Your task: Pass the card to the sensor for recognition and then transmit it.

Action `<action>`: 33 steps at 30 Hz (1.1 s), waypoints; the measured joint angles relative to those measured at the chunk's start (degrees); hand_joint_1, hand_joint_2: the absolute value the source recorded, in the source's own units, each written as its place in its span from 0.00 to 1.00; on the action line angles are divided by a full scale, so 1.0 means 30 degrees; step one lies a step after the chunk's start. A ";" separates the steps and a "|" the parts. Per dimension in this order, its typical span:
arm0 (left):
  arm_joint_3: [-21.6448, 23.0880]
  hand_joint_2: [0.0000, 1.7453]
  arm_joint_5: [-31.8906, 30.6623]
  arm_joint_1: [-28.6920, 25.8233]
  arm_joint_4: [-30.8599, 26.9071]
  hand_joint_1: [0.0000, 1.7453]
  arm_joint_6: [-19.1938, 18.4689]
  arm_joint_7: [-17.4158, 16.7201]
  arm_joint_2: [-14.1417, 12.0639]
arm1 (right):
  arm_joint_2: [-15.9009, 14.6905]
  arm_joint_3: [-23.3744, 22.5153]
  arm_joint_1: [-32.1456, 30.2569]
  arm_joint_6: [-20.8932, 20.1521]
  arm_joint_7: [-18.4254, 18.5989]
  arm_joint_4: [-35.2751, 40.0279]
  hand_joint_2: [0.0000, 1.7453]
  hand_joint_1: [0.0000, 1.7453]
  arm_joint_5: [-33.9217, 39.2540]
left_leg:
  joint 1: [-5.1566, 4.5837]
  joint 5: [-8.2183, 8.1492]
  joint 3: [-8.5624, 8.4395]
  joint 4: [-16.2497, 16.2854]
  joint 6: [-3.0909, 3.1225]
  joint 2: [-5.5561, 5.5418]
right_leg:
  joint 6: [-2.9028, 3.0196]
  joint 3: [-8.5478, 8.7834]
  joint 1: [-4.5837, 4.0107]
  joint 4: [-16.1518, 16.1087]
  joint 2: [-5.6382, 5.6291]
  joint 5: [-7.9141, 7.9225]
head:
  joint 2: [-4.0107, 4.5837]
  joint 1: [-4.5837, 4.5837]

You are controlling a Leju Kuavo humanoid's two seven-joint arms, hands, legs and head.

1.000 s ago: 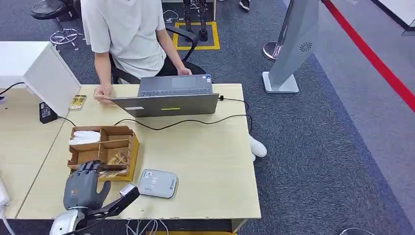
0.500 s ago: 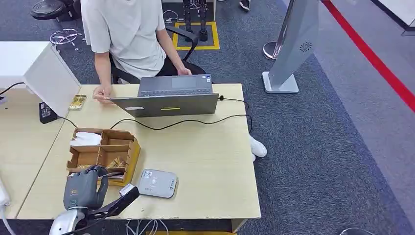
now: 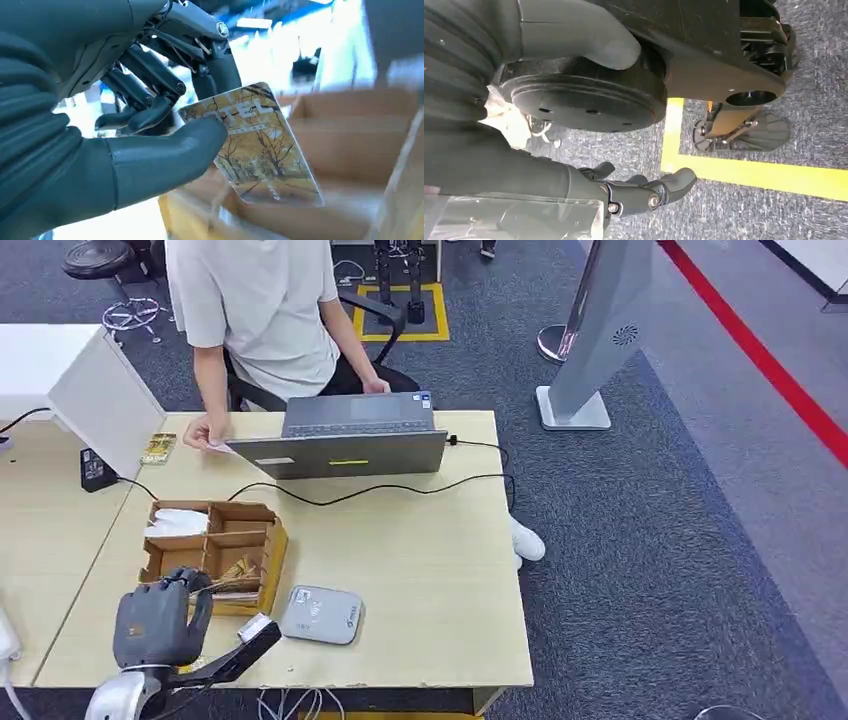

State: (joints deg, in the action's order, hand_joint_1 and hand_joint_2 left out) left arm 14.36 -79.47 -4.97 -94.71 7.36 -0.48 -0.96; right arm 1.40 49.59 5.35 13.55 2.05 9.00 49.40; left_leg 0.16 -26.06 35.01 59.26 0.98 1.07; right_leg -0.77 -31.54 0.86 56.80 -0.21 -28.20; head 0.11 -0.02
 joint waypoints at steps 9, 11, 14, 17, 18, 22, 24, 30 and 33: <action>0.2601 1.00 0.0248 -0.0576 -0.5129 1.00 0.0008 0.0372 -0.1734 | 0.0007 -0.0029 -0.0049 0.0066 -0.0313 -0.0066 1.00 0.00 0.0605 | 0.0001 -0.0001 -0.0002 0.0000 0.0000 0.0001 | 0.0001 -0.0008 0.0000 0.0001 -0.0003 0.0001 | 0.0000 -0.0007; 0.3133 1.00 0.0240 -0.0281 -0.6061 1.00 0.0315 0.0123 -0.1930 | 0.0007 -0.0029 -0.0059 0.0058 -0.0313 -0.0066 1.00 0.00 0.0488 | 0.0000 0.0000 -0.0003 0.0000 0.0000 -0.0003 | 0.0001 -0.0017 0.0001 0.0000 0.0003 0.0001 | 0.0000 -0.0007; 0.3424 1.00 -0.0052 0.1176 -0.6489 1.00 0.0205 -0.0569 -0.1791 | 0.0007 0.0029 -0.0037 0.0051 -0.0306 -0.0066 1.00 0.00 0.0109 | 0.0000 0.0006 -0.0006 0.0000 0.0006 -0.0022 | 0.0000 0.0003 0.0001 0.0001 0.0037 0.0003 | 0.0000 0.0000; 0.3423 1.00 -0.1446 0.3011 -0.6277 1.00 0.0490 -0.1612 -0.1376 | 0.0007 0.0321 0.0001 0.0007 -0.0335 -0.0066 1.00 0.00 -0.0665 | 0.0001 0.0015 -0.0006 0.0001 0.0009 -0.0018 | 0.0002 -0.0003 0.0000 0.0002 0.0034 0.0028 | 0.0000 -0.0007; 0.3344 1.00 -0.2016 0.3782 -0.5852 1.00 0.0858 -0.1865 -0.1225 | 0.0007 0.0560 0.0037 -0.0051 -0.0335 -0.0066 1.00 0.00 -0.1010 | 0.0000 0.0038 -0.0005 0.0002 0.0038 -0.0022 | -0.0002 0.0003 0.0000 0.0001 0.0040 0.0031 | 0.0000 0.0000; 0.2253 1.00 -0.2718 0.6611 -0.3179 1.00 0.2411 -0.1734 -0.0940 | 0.0007 0.1368 0.0162 -0.0123 -0.0364 -0.0058 1.00 0.00 -0.1675 | 0.0001 0.0061 -0.0013 0.0003 0.0033 -0.0019 | 0.0019 0.0036 -0.0002 0.0009 0.0041 0.0064 | 0.0000 0.0001; 0.1473 1.00 -0.2717 0.7781 -0.1671 1.00 0.2950 -0.1494 -0.0867 | 0.0007 0.1689 0.0197 -0.0196 -0.0335 -0.0058 1.00 0.00 -0.1821 | 0.0001 0.0070 -0.0021 0.0003 0.0027 -0.0006 | 0.0032 0.0034 -0.0003 0.0015 0.0026 0.0080 | 0.0000 -0.0007; 0.0743 1.00 -0.2790 1.0626 0.2869 1.00 0.3221 -0.2630 -0.1143 | 0.0007 0.2433 0.0335 -0.0372 -0.0109 -0.0058 1.00 0.00 -0.2113 | 0.0002 0.0089 -0.0015 0.0003 0.0022 -0.0007 | 0.0032 0.0034 -0.0003 0.0022 0.0018 0.0082 | 0.0000 0.0007; 0.0735 1.00 -0.2798 1.1373 0.4215 1.00 0.3301 -0.2798 -0.1289 | 0.0007 0.2586 0.0354 -0.0372 -0.0044 -0.0058 1.00 0.00 -0.2120 | 0.0001 0.0087 -0.0010 0.0003 0.0023 -0.0002 | 0.0032 0.0026 -0.0002 0.0020 0.0008 0.0082 | 0.0000 0.0000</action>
State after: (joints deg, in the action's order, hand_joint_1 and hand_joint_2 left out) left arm 16.57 -87.86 29.15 -82.07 17.27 -8.87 -4.83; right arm 1.42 57.35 6.41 12.44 1.92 8.83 43.04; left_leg 0.16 -25.80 34.98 59.27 1.05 1.06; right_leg -0.68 -31.46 0.85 56.87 -0.18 -27.96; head 0.11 -0.02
